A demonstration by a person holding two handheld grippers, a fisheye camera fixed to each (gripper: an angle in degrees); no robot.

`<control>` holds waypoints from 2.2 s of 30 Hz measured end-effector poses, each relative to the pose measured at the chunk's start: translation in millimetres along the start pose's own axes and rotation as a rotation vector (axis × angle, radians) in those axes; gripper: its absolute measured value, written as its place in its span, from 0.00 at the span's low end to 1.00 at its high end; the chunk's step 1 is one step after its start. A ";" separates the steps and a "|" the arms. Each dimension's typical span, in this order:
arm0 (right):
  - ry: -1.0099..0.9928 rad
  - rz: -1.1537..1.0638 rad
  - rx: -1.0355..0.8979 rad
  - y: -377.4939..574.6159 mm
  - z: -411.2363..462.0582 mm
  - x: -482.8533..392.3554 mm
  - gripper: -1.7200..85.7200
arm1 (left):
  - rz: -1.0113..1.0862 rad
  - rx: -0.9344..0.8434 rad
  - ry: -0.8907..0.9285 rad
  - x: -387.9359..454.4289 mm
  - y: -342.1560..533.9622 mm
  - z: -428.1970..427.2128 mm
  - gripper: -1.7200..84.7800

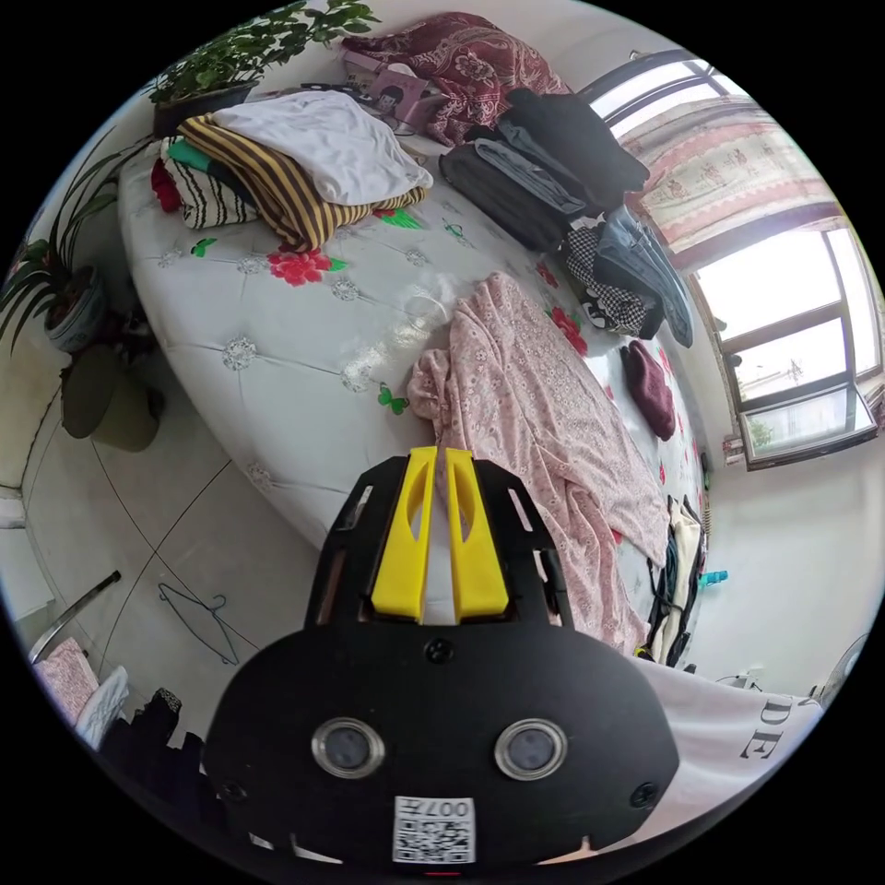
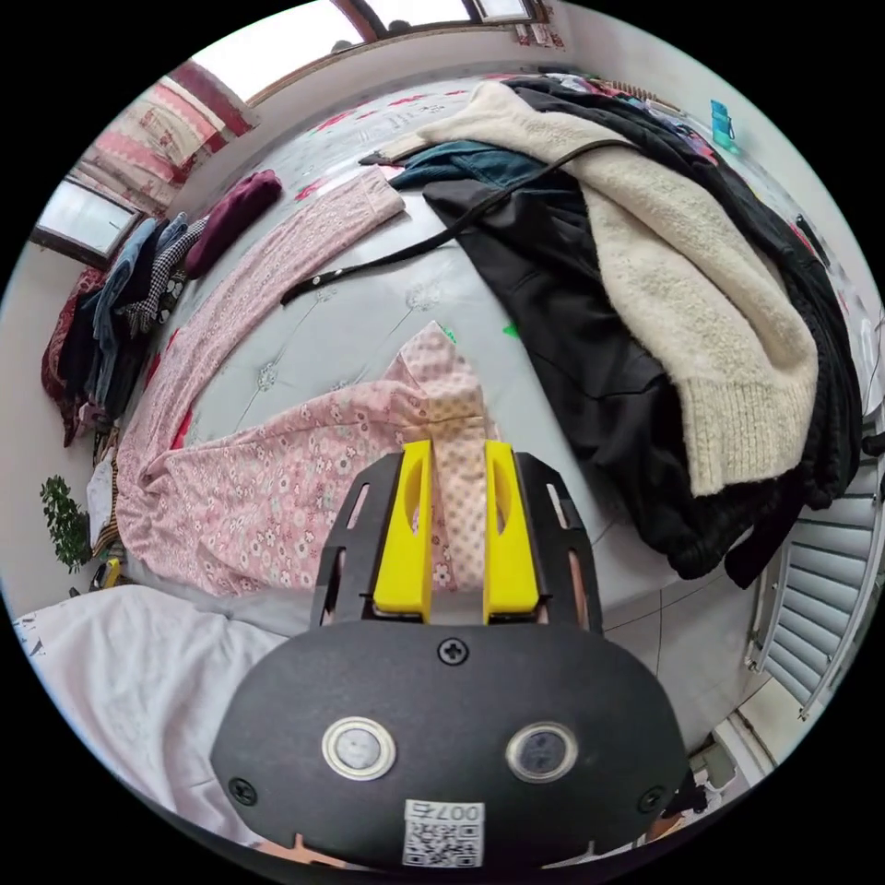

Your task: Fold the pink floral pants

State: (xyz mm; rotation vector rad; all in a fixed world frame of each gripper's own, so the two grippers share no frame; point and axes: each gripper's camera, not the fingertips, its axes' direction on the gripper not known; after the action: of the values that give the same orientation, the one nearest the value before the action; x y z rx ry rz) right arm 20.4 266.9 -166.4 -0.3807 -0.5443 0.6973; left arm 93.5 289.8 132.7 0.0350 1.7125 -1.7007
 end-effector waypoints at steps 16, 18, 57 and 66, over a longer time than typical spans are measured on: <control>-0.004 -0.140 0.883 58.1 -230.8 -155.5 0.02 | 0.077 -0.050 -0.050 19.1 -31.0 9.3 0.02; 0.065 -0.125 0.835 31.5 -219.3 -174.8 0.02 | 0.073 -0.046 -0.031 18.3 -34.4 11.9 0.02; -0.092 -0.941 -0.126 -32.6 87.3 -750.2 0.09 | 0.730 0.065 0.177 66.6 -46.8 -48.9 0.02; -0.182 -1.274 -0.105 -62.8 98.2 -974.3 0.10 | 0.916 -0.180 0.223 121.1 15.1 47.1 0.08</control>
State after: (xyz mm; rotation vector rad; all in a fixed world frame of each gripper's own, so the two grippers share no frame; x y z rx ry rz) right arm -627.6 -435.4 -389.3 -0.0120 -0.8540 -0.5332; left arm 31.9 195.6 66.0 0.8195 1.6129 -0.8775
